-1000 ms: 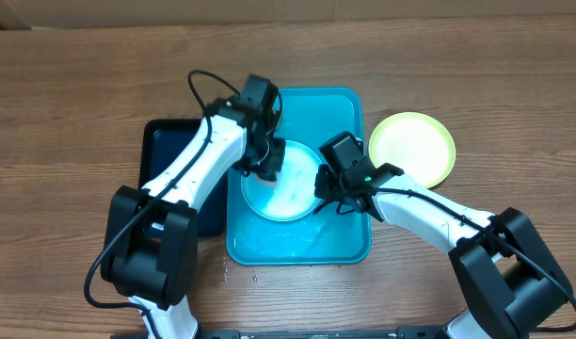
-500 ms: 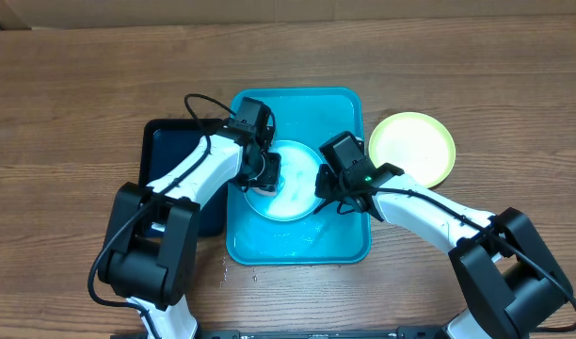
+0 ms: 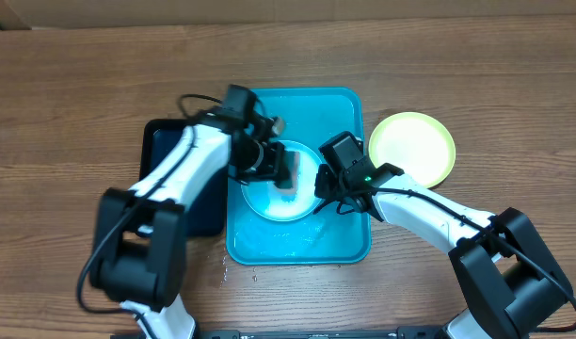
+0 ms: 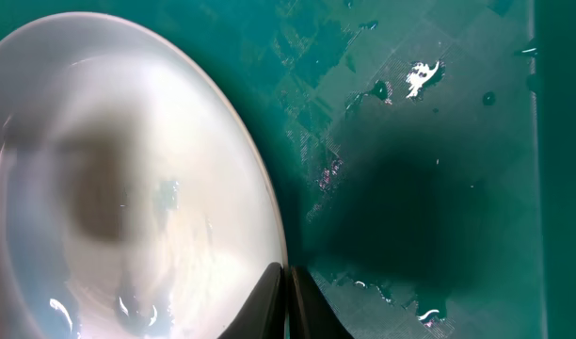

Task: Clean dirty plates on tray and stack at the side
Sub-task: 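Carry the sponge left into the black tray and release it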

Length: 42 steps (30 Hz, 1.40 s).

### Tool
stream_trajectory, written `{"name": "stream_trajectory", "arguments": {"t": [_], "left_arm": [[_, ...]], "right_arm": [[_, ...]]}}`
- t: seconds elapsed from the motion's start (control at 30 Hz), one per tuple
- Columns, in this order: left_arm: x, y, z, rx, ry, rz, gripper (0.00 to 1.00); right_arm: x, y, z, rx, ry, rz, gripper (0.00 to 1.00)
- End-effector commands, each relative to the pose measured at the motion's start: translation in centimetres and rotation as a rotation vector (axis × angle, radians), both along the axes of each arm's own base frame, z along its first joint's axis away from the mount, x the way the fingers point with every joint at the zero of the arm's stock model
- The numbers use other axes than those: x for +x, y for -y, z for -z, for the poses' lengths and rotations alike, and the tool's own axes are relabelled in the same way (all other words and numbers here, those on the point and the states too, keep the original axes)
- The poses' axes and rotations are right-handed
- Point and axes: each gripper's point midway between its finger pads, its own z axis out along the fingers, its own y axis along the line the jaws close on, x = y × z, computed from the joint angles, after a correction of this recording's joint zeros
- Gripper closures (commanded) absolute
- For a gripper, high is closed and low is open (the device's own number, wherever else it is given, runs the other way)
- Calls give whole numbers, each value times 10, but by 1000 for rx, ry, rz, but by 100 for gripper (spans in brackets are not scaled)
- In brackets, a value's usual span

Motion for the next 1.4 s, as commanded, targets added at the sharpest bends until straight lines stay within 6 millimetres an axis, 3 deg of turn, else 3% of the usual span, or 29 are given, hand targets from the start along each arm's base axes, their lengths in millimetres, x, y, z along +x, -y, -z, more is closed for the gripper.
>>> {"name": "stream_trajectory", "arguments": {"t": [0.0, 0.13, 0.27, 0.43, 0.63, 0.77, 0.93, 1.0, 1.07, 1.2, 1.37], "left_arm": [[21, -49, -47, 54, 134, -102, 96], [20, -106, -51, 202, 135, -226, 96], [13, -166, -36, 420, 81, -365, 96], [-3, -201, -12, 560, 10, -440, 96], [-18, -203, 22, 581, -47, -431, 96], [-21, -202, 29, 582, -66, -425, 93], [-19, -199, 29, 565, -63, -424, 82], [-19, -198, 29, 556, -63, -423, 66], [-18, -191, 28, 514, -66, -418, 58], [-10, -170, 14, 391, -56, -385, 46], [6, -163, -40, 338, 6, -391, 44]], "right_arm": [[2, -5, -13, 27, 29, -4, 95], [3, -5, -13, 28, 31, -4, 95], [3, -6, -14, 29, 33, -4, 94], [4, -6, -14, 30, 34, -4, 94], [3, -6, -14, 30, 34, -4, 94], [4, -6, -14, 30, 34, -4, 90], [4, -6, -14, 30, 35, -4, 88], [5, -5, -14, 29, 39, -2, 87], [6, -4, -12, 20, 44, 4, 85], [9, -7, -3, 22, 41, 2, 84], [10, -12, 3, 38, 32, -7, 87]]}}
